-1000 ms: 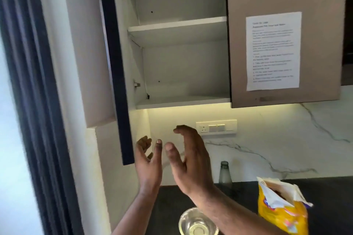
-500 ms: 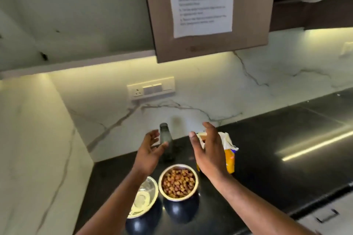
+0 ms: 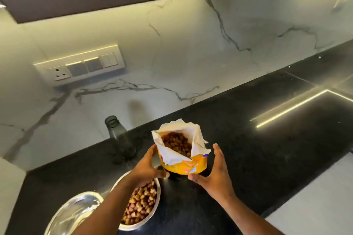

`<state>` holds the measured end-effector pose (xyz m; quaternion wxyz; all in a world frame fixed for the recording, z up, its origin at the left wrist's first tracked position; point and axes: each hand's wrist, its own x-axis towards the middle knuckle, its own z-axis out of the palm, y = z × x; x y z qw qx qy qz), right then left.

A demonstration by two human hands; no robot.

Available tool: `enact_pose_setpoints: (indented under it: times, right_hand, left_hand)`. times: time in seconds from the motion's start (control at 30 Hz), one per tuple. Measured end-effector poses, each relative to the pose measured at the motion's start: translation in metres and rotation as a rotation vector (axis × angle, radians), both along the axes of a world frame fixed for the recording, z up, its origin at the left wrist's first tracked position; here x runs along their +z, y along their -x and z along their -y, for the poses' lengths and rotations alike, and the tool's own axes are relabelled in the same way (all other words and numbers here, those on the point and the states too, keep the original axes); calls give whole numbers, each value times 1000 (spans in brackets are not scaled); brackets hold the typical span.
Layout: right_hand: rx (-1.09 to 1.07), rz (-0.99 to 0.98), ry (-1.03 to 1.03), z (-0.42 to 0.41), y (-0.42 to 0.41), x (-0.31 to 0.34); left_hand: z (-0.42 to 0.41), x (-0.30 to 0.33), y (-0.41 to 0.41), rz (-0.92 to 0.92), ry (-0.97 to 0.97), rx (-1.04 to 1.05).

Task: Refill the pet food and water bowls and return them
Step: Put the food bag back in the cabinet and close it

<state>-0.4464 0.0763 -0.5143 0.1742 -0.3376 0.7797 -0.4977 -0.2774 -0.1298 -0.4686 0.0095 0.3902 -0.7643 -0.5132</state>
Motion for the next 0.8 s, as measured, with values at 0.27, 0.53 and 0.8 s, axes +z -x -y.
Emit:
enact_pose_setpoints:
  times: [0.27, 0.53, 0.8]
  right_hand:
    - [259, 177, -57, 42, 50, -56]
    - [247, 177, -60, 60, 62, -56]
    - [260, 167, -48, 65, 44, -19]
  left_hand:
    - [37, -10, 44, 165, 16, -292]
    - [40, -8, 46, 97, 91, -215]
    - [34, 38, 15, 42, 137, -138]
